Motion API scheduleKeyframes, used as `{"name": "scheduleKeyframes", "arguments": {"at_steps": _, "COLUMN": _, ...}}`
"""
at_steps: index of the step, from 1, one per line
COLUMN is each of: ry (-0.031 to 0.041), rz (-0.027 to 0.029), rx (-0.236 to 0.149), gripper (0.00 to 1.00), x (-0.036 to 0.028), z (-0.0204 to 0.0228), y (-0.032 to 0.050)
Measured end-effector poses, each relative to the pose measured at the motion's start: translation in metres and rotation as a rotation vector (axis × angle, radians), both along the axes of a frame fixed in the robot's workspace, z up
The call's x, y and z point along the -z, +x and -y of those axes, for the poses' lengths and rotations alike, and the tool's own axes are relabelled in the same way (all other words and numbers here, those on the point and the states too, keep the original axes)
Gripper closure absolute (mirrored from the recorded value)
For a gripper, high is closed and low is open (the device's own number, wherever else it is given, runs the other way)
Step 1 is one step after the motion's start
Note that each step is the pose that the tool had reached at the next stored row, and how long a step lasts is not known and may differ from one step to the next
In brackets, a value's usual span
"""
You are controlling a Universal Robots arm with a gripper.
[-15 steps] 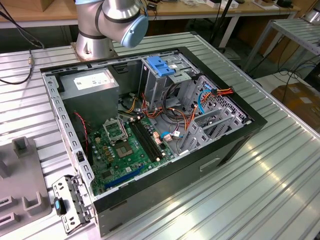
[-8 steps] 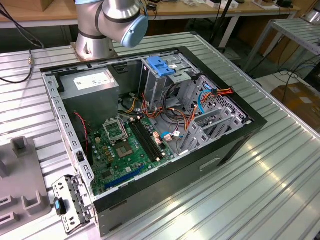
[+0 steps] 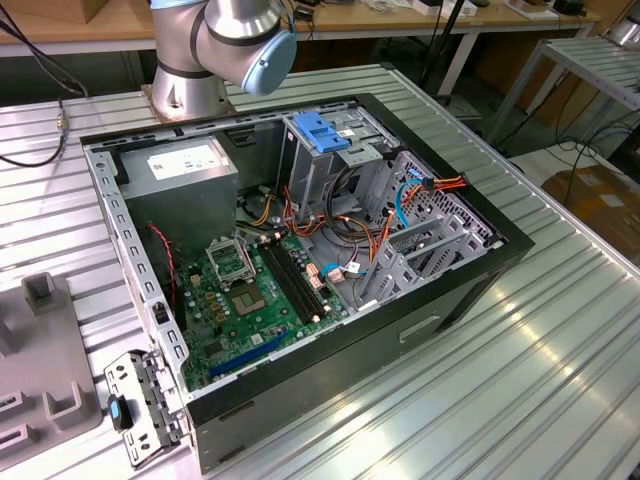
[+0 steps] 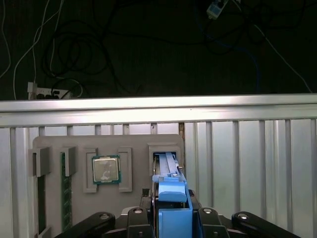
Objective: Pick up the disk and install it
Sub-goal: 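Pick up the disk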
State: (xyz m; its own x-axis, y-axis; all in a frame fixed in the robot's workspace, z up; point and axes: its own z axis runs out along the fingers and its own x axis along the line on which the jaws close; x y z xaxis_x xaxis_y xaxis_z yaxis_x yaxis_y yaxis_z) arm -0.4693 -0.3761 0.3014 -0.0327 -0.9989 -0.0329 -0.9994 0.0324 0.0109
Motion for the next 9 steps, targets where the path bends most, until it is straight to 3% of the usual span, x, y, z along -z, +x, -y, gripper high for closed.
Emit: {"name": "scheduleKeyframes", "arguments": {"at_steps": 9, "ry": 0.0, "rz": 0.0, "rx": 0.0, "gripper": 0.63, "x": 0.0042, "z": 0.0, "y": 0.0}}
